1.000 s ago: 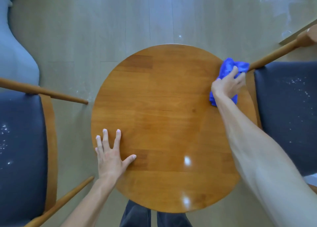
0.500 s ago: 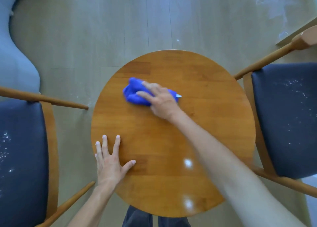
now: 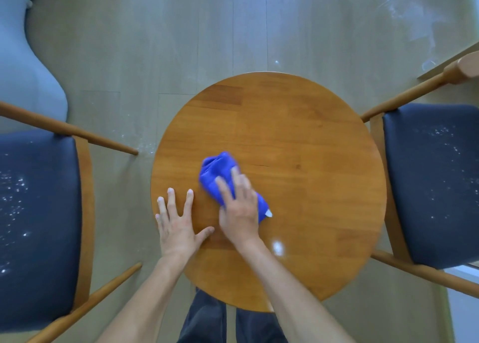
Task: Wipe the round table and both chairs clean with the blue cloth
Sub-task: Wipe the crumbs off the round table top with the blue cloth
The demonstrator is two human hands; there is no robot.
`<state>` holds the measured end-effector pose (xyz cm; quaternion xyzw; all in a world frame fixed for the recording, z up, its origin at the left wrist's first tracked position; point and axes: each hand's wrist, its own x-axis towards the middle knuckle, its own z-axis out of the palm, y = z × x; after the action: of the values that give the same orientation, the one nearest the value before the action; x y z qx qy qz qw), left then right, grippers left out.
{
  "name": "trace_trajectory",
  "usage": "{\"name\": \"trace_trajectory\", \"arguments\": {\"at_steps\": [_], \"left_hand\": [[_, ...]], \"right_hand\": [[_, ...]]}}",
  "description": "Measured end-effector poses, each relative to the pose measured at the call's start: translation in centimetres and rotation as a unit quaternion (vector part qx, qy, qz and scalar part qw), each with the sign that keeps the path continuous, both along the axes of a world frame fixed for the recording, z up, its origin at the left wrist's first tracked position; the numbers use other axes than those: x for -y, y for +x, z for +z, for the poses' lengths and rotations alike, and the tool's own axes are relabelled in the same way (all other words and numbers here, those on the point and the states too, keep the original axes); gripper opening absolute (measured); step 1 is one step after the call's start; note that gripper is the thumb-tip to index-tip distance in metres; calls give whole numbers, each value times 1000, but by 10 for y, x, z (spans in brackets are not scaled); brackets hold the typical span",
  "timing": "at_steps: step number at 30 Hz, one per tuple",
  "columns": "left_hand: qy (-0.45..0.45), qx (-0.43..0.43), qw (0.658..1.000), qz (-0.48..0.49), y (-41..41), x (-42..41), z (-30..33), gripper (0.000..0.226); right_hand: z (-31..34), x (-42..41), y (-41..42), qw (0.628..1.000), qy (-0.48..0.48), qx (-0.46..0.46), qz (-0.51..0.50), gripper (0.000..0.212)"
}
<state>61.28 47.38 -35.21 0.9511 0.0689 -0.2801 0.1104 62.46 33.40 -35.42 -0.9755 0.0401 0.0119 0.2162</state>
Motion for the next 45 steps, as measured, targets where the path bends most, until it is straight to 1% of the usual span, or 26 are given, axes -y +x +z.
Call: {"name": "trace_trajectory", "arguments": {"at_steps": [2,3,5,6,8,9,11,12,13,14,15,17,18,19,21,23,25,27,30,32,34,37,39,41,43,45], "left_hand": [[-5,9,1000,4,-1,-1,-1,108],[-3,10,1000,2,-1,-2,-1,108],[6,16,1000,-7,-3,-3,-3,108],[10,16,1000,-10,-4,-3,-4,108],[13,9,1000,-14,-4,-1,-4,108],[13,4,1000,-15,-3,0,-4,108],[9,-11,1000,-11,-2,0,-2,106],[-1,-16,1000,-6,-2,0,0,102],[-20,-13,1000,5,-1,-1,2,95],[-49,-5,998,27,0,0,5,85],[-82,7,995,58,2,0,9,76],[-134,43,984,114,8,5,18,68],[-149,65,979,125,10,9,22,67],[-160,85,975,127,12,13,26,68],[-176,114,972,111,13,24,30,72],[-157,132,977,62,10,39,28,79],[-99,138,985,-19,3,62,19,87],[-44,122,989,-72,-2,86,11,87],[-11,150,985,-81,4,101,9,67],[-4,188,972,-139,9,82,8,55],[-19,205,964,-166,19,41,3,53],[16,214,971,-105,40,-21,-2,52],[42,222,970,-93,32,-36,1,51],[45,260,959,-101,-2,-25,3,52],[15,287,949,-128,-56,7,2,53],[-32,248,951,-180,-112,54,1,55]], "right_hand": [[-2,15,-18,989,6,5,145,55],[-3,39,-27,984,-11,17,179,55],[-3,100,-47,986,-49,29,155,59],[-2,132,-57,993,-59,19,95,62],[4,177,-70,993,-70,-27,-91,63],[5,185,-69,977,-63,-40,-199,61],[4,167,-53,918,-34,-56,-392,59],[6,147,-43,892,-23,-59,-447,59],[7,122,-34,885,-17,-54,-463,60],[9,94,-28,894,-11,-45,-445,61],[9,64,-26,916,-4,-44,-398,64],[10,4,-31,961,32,-68,-268,69],[12,-19,-34,972,73,-89,-206,68],[16,-30,-36,971,144,-104,-160,65],[23,-16,-37,964,237,-81,-90,59],[24,26,-43,970,217,-55,-94,55],[15,74,-53,981,132,-61,-125,51],[7,104,-66,987,43,-90,-123,49],[-7,113,-80,991,-18,-105,-80,49],[-10,116,-82,991,-37,-108,-73,51],[-10,118,-82,991,-44,-112,-65,52],[-12,121,-83,991,-20,-113,-64,53],[-13,118,-83,991,14,-111,-80,55],[-14,115,-80,988,42,-115,-97,56],[-13,115,-78,985,64,-122,-106,56],[-11,120,-78,984,78,-125,-104,56]]}}
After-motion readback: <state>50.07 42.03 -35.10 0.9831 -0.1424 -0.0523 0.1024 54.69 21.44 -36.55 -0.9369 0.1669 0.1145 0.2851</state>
